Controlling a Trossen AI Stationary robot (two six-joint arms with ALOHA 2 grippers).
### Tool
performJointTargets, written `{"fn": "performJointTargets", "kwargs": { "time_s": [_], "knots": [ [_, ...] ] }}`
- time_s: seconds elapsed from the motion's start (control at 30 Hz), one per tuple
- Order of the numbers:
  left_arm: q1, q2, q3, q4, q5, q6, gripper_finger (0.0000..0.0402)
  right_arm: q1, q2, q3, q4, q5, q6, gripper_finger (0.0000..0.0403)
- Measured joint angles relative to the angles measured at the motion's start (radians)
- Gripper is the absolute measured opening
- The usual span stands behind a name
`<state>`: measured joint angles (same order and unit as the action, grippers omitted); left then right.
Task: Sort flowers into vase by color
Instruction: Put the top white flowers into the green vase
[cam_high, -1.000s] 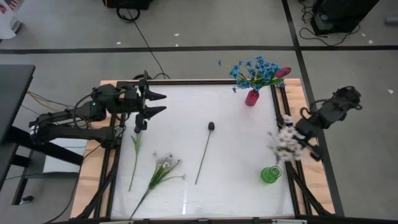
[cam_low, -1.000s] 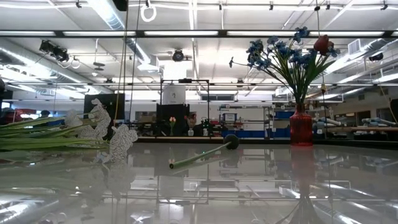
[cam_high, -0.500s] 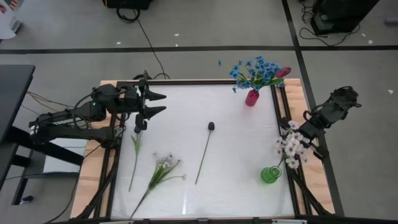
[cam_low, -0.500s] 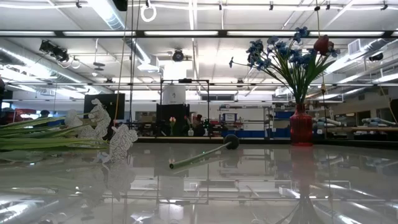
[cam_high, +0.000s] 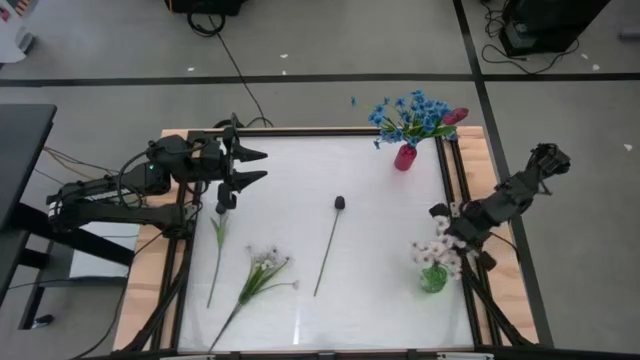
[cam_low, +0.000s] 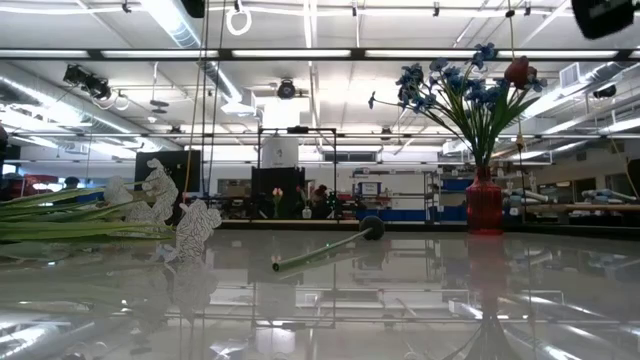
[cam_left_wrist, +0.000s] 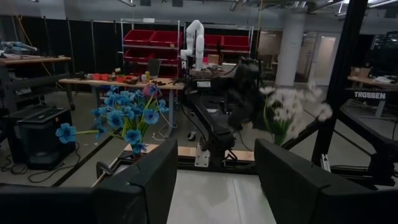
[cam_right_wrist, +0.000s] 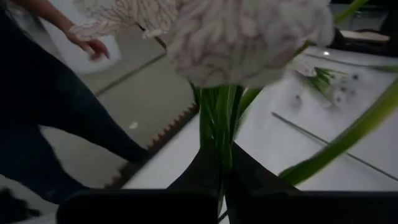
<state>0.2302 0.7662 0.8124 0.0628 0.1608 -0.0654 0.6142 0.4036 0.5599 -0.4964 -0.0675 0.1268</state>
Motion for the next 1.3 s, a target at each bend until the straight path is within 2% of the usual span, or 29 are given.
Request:
{"fn": "performJointTargets", "kwargs": {
  "time_s": [0.17, 0.27, 0.7, 0.97, 1.3],
  "knots": [
    [0.000, 0.000, 0.000, 0.000, 0.000, 0.000, 0.0218, 0.000, -0.013, -0.112, 0.101, 0.045, -0.055, 0.0010],
    [0.000, 0.000, 0.000, 0.000, 0.000, 0.000, 0.0218, 0.000, -0.015, -0.147, 0.127, 0.032, -0.058, 0.0010],
    [0.000, 0.000, 0.000, 0.000, 0.000, 0.000, 0.0218, 0.025, -0.029, -0.105, 0.034, -0.005, -0.060, 0.0012],
    [0.000, 0.000, 0.000, 0.000, 0.000, 0.000, 0.0218, 0.033, -0.088, -0.105, 0.031, 0.030, -0.019, 0.0073],
    [0.000, 0.000, 0.000, 0.000, 0.000, 0.000, 0.0218, 0.033, -0.244, -0.104, -0.059, 0.228, 0.216, 0.0163]
  ]
}}
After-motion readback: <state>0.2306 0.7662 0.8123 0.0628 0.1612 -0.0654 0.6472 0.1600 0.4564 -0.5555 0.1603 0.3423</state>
